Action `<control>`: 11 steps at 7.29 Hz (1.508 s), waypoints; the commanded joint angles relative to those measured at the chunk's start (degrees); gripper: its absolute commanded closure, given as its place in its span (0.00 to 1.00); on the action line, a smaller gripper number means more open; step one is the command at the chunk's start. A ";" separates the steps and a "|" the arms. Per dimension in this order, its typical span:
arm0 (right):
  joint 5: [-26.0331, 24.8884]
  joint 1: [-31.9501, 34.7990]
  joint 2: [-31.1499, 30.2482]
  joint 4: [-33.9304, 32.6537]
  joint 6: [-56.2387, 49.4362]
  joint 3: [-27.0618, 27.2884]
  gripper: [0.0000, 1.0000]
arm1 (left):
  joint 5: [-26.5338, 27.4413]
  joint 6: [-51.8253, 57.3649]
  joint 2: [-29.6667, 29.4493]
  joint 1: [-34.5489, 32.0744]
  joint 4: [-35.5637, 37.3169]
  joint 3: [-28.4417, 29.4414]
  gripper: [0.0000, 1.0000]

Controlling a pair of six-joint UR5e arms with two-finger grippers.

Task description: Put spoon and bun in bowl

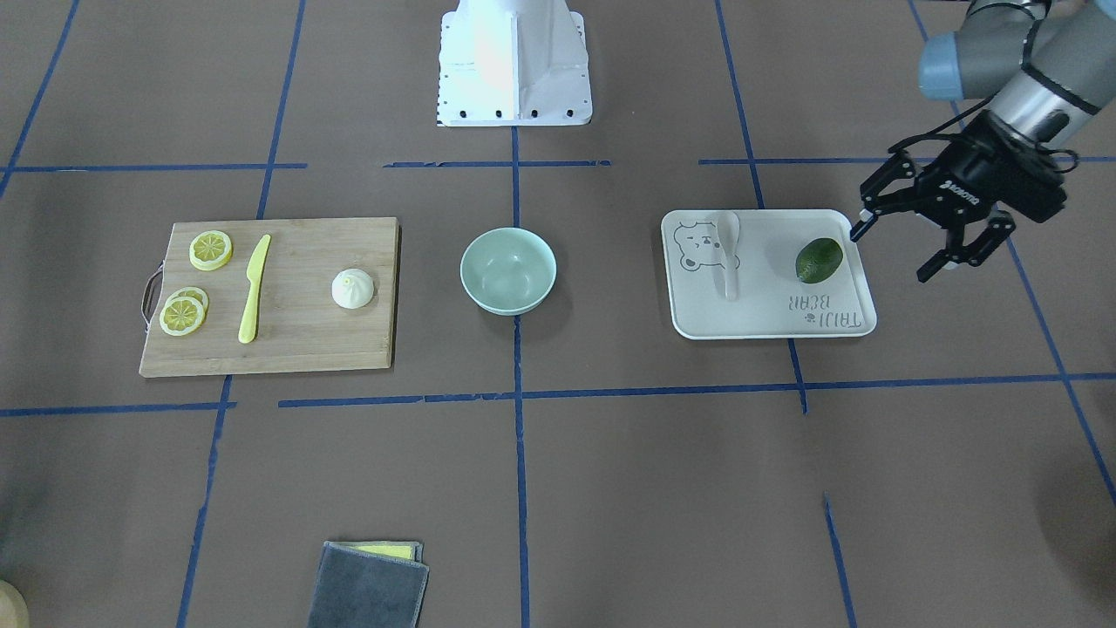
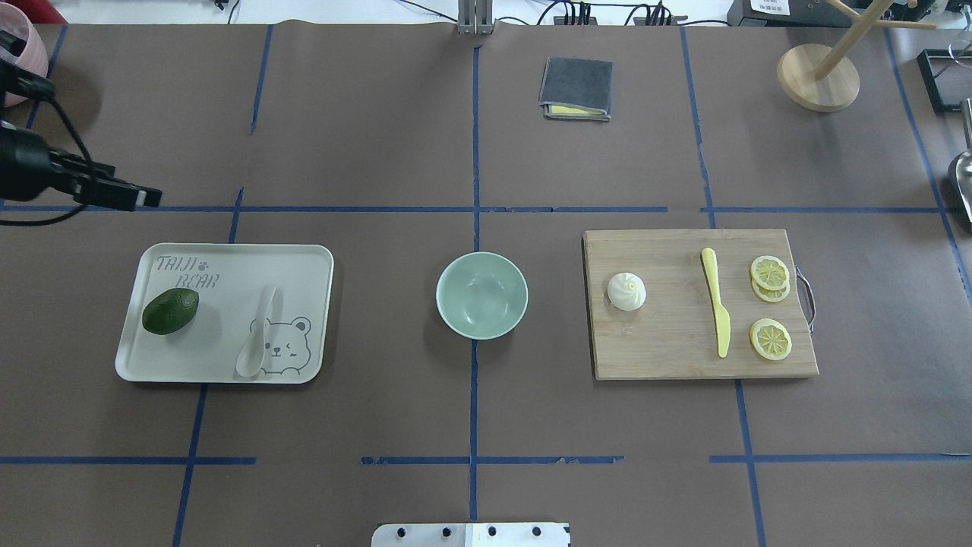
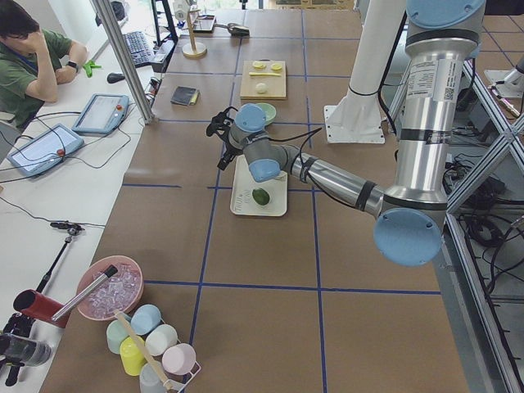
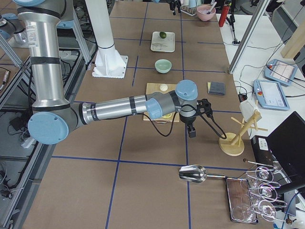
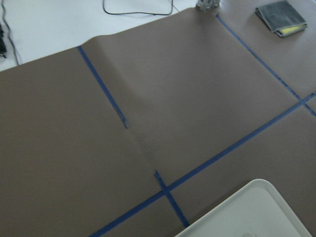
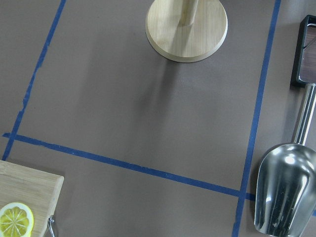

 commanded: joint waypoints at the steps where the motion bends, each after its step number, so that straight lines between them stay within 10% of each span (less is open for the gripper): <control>1: 0.01 0.01 -0.24 0.06 0.30 0.22 0.00 | 16.27 -10.01 -0.29 11.92 6.08 -0.26 0.00; 5: 0.09 0.01 -0.68 0.06 0.30 0.49 0.00 | 25.54 -22.40 -1.34 24.86 7.07 1.05 0.07; 11: 0.09 0.01 -0.68 0.06 0.65 0.40 0.00 | 27.41 -24.27 -3.37 26.38 10.06 2.82 0.41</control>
